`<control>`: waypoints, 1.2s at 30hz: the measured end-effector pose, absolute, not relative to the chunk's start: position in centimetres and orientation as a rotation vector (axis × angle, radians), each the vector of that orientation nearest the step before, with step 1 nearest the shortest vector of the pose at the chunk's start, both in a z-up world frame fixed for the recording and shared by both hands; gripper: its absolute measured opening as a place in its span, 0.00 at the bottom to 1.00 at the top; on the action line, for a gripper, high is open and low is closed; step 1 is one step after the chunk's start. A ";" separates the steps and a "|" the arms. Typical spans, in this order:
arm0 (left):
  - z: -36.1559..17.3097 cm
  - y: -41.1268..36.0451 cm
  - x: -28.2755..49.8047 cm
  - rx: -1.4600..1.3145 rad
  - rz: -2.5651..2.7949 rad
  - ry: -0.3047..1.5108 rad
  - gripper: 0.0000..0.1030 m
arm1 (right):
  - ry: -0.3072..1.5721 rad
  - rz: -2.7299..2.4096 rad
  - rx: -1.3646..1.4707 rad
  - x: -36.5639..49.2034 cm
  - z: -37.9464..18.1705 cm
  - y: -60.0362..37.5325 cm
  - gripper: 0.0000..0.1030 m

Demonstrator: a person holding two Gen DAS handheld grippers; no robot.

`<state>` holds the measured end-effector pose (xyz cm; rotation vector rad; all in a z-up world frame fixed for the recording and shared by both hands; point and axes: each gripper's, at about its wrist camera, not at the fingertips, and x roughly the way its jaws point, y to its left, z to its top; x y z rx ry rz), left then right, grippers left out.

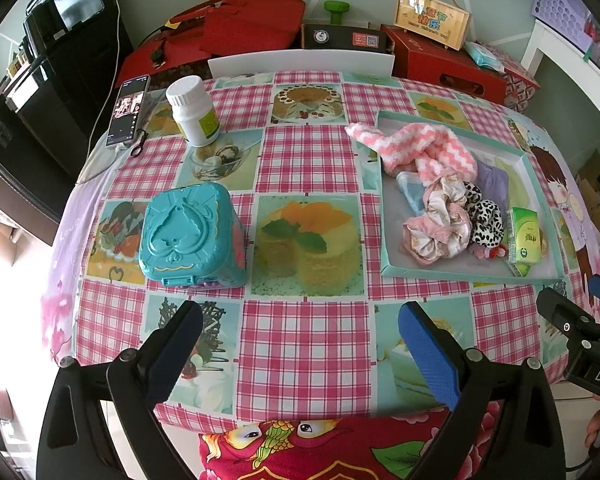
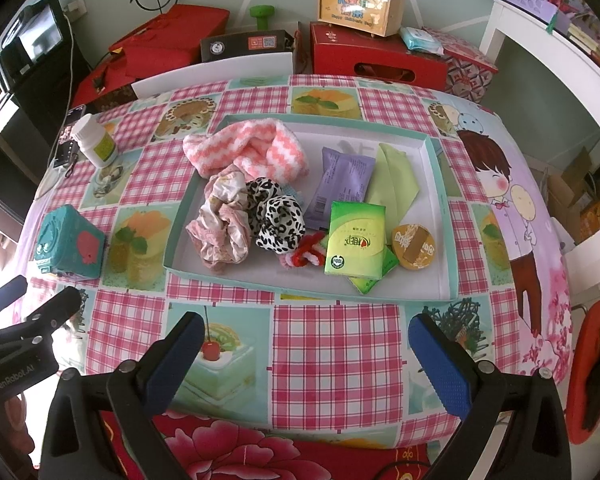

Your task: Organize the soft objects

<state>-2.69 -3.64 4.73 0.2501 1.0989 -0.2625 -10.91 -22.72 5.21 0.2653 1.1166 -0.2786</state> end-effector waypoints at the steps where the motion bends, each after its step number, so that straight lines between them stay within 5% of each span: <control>1: 4.8 -3.6 -2.7 0.249 -0.263 1.098 0.95 | 1.117 -0.278 0.265 -10.9 5.2 -22.7 1.00; 36: 4.7 -3.7 -2.5 0.253 -0.257 1.100 0.95 | 1.121 -0.276 0.250 -10.6 5.1 -22.6 1.00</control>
